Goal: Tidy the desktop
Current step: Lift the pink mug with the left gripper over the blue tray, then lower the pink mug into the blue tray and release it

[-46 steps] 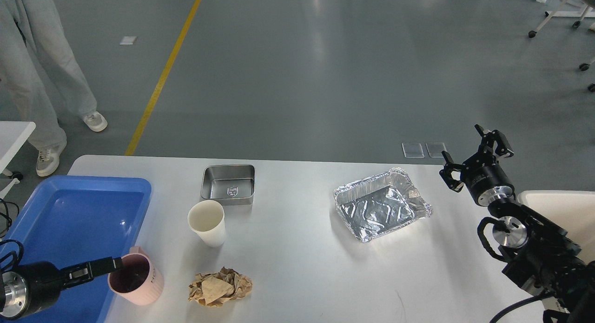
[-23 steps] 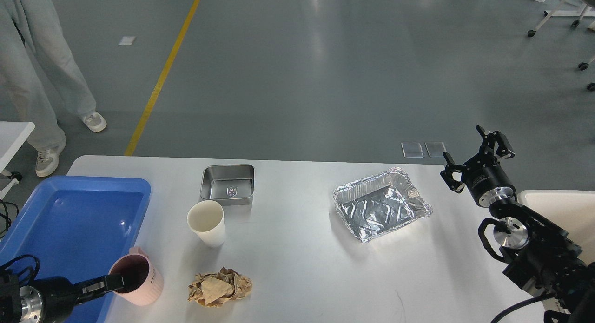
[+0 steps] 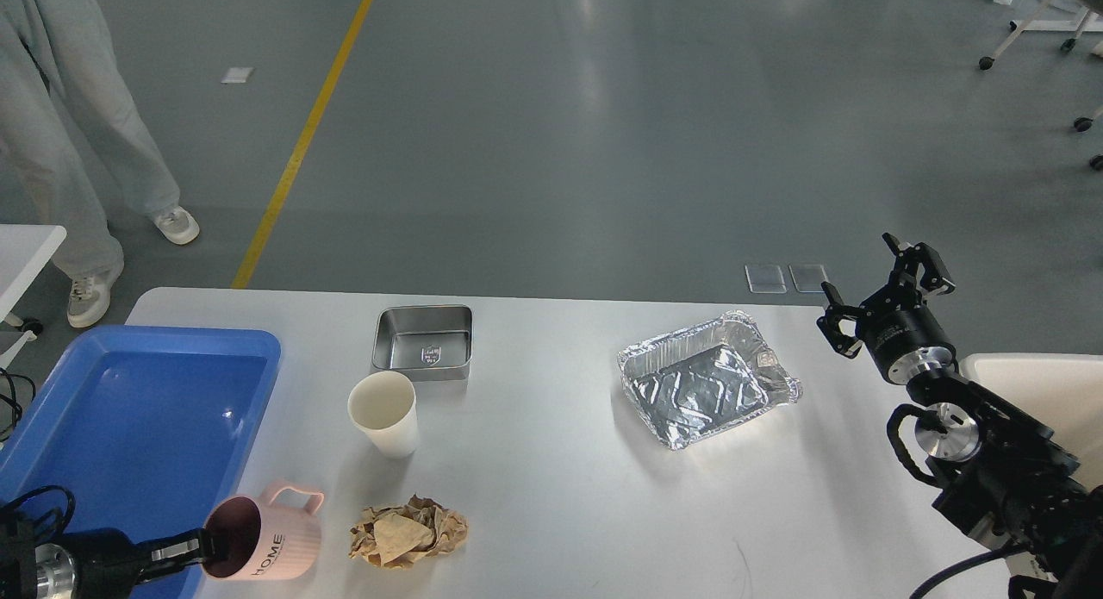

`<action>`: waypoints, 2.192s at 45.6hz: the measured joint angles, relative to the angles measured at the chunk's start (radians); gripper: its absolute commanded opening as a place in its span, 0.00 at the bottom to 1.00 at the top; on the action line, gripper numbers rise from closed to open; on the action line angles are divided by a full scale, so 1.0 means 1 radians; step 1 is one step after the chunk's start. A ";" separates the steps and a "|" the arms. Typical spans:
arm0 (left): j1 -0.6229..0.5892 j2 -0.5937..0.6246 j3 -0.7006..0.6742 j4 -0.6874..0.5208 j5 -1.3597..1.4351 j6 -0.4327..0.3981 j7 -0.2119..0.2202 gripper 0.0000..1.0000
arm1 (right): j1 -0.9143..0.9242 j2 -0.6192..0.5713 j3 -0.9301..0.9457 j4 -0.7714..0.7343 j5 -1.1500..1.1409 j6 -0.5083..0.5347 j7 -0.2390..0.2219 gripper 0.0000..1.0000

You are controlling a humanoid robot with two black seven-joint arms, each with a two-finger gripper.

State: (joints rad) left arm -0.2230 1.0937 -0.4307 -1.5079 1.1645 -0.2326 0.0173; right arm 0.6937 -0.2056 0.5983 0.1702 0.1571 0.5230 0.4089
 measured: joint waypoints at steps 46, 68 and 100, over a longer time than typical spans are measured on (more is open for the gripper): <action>-0.097 0.323 -0.402 -0.037 -0.275 -0.362 -0.092 0.00 | 0.018 0.000 0.000 0.003 0.001 0.000 -0.001 1.00; -0.124 0.497 -0.389 -0.035 -0.383 -0.373 -0.064 0.00 | 0.019 0.003 0.002 0.009 0.001 -0.001 0.000 1.00; -0.112 0.466 -0.075 0.101 -0.398 -0.309 -0.023 0.00 | 0.020 0.000 0.002 0.006 0.001 0.002 -0.001 1.00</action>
State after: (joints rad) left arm -0.3346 1.5594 -0.5054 -1.4068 0.7666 -0.5418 -0.0059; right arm 0.7133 -0.2059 0.5998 0.1765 0.1580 0.5247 0.4080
